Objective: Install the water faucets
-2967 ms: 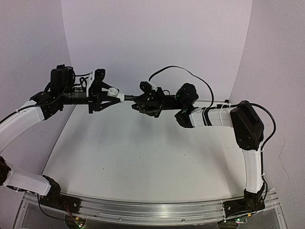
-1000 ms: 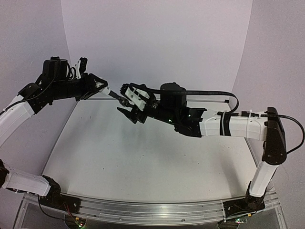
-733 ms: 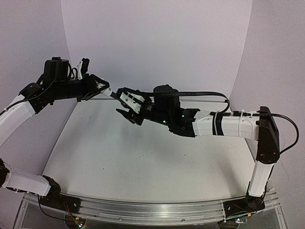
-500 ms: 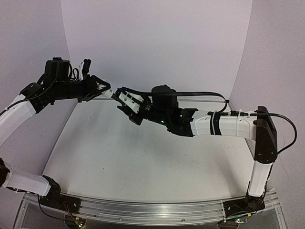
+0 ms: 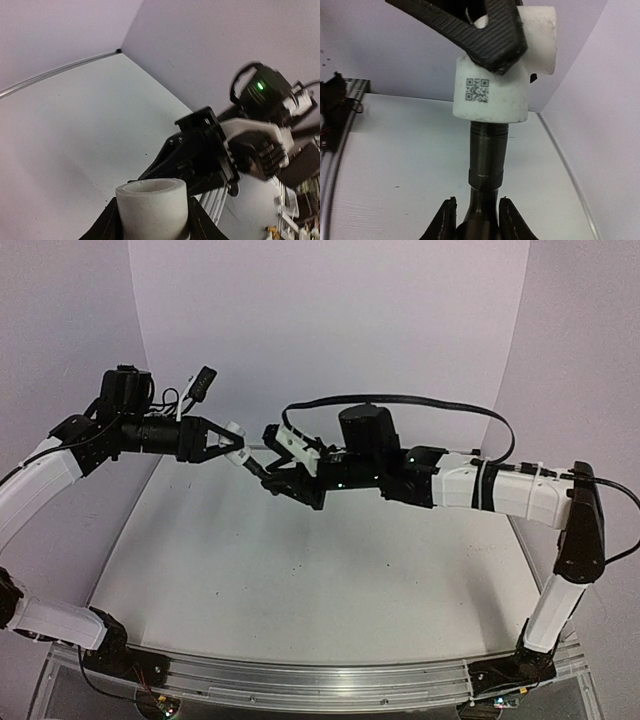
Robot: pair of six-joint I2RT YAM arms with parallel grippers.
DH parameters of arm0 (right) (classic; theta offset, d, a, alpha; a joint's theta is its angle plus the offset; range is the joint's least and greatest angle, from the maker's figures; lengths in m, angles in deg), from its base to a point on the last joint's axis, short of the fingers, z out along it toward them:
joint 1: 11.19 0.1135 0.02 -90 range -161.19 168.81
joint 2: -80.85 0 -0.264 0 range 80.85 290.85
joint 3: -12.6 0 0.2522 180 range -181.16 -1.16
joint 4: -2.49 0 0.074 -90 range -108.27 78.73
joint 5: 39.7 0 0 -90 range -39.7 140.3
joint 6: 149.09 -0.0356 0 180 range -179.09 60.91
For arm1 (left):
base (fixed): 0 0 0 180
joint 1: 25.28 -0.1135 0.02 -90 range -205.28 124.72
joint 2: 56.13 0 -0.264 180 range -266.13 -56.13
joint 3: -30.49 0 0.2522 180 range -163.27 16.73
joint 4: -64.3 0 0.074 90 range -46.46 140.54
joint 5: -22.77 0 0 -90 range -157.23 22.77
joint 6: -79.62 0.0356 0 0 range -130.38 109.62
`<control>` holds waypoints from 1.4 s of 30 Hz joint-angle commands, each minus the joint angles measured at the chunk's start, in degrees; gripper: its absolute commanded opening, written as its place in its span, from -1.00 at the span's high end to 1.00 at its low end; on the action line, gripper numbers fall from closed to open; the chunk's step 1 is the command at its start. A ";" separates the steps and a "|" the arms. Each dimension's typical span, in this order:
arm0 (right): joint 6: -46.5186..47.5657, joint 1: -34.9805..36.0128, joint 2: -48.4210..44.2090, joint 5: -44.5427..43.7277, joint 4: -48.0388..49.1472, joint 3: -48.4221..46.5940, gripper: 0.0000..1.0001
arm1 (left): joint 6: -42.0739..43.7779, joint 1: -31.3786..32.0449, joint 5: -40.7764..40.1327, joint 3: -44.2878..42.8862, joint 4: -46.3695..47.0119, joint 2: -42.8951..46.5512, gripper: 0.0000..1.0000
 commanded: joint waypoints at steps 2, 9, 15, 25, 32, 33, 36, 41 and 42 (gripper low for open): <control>-10.59 -5.96 -3.42 41.66 -6.20 -2.91 1.00 | 22.66 1.48 33.00 2.64 3.40 -0.10 1.00; -21.27 -12.80 -0.41 70.49 -6.05 -3.85 1.00 | 28.59 1.31 49.88 1.65 3.09 -3.84 1.00; -24.10 -13.70 -1.46 54.32 -6.04 -2.69 0.34 | 26.31 1.32 44.07 0.18 2.81 -5.20 1.00; -27.39 -17.32 -7.11 14.46 -5.70 3.85 -0.77 | 3.62 1.31 4.43 -2.28 5.55 -3.64 1.00; -20.50 -14.50 -12.17 -4.37 0.05 11.32 -0.83 | -17.70 0.00 -16.56 -5.37 5.97 -4.74 1.00; -19.12 -13.19 -12.55 -6.91 1.73 12.36 -0.83 | -20.82 -0.39 -16.76 -5.81 5.94 -5.13 1.00; -14.21 -7.77 -11.97 -15.75 6.46 13.58 -0.81 | -27.32 -1.67 -15.82 -7.34 5.52 -6.05 1.00; -4.42 0.83 -5.56 -30.26 13.62 10.80 -0.77 | -33.25 -3.01 -14.64 -8.80 5.53 -6.56 1.00; -3.13 1.85 -4.02 -32.63 14.29 9.08 -0.76 | -33.98 -3.18 -14.18 -8.91 5.52 -6.68 1.00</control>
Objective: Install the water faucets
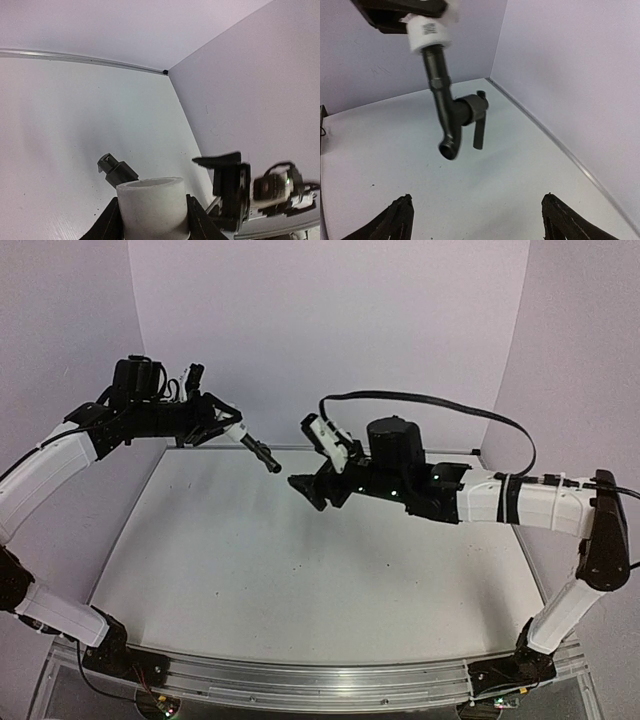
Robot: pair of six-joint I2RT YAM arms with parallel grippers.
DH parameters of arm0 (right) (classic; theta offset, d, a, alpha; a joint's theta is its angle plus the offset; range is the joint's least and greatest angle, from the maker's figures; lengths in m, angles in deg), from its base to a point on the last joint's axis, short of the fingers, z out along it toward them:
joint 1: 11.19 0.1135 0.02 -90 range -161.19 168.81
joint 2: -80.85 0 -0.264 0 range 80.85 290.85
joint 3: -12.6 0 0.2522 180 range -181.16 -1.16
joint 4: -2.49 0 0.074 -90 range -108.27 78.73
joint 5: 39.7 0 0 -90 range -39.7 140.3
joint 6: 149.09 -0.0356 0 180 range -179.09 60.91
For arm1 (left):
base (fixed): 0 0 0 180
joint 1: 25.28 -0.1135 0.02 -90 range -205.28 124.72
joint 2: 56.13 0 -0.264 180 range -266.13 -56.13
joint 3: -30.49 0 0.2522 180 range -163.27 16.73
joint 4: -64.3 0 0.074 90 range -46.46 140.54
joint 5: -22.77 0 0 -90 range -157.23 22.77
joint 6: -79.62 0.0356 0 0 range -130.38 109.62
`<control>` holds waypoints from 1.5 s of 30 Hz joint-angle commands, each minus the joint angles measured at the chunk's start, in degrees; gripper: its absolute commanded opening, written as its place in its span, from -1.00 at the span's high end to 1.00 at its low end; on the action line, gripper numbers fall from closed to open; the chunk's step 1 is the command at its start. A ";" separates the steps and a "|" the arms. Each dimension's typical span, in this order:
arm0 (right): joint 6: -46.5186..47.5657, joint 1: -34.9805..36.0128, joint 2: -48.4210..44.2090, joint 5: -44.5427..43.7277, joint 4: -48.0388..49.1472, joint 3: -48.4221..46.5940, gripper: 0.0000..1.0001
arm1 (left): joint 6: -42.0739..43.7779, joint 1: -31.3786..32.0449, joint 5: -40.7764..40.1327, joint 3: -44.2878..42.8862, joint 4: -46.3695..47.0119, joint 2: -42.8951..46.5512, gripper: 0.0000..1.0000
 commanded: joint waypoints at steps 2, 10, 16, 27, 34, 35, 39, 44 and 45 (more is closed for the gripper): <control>10.69 5.63 8.07 -17.98 9.70 -7.21 -0.74 | -8.72 -0.95 1.26 -4.01 3.24 -0.12 1.00; 12.62 6.47 16.32 -17.15 9.90 -16.92 -0.69 | -9.05 -1.28 3.01 -3.01 2.97 0.10 1.00; 12.61 6.49 19.72 -16.22 9.52 -21.30 -0.37 | -7.67 -1.29 5.14 -2.53 2.74 -0.16 1.00; 10.82 6.06 19.10 -7.75 4.91 -20.33 0.66 | 3.29 -1.36 9.68 -1.95 2.65 0.47 1.00; -5.27 -2.34 14.46 33.35 -5.85 -21.68 1.00 | 20.51 -1.37 20.45 0.72 4.15 1.94 1.00; -9.08 -4.31 14.35 42.44 -5.86 -21.76 1.00 | 22.71 -1.36 23.54 1.30 4.38 2.08 1.00; -23.62 -8.54 16.96 74.52 -3.92 -25.07 1.00 | 33.32 -1.30 36.38 3.57 4.53 3.08 1.00; -23.68 -9.40 13.33 86.01 -4.00 -20.35 0.75 | 38.37 -1.20 46.68 6.81 4.73 5.38 1.00; -21.79 -9.92 10.37 83.80 -4.01 -16.61 0.69 | 38.79 -1.20 46.75 7.51 4.68 6.32 1.00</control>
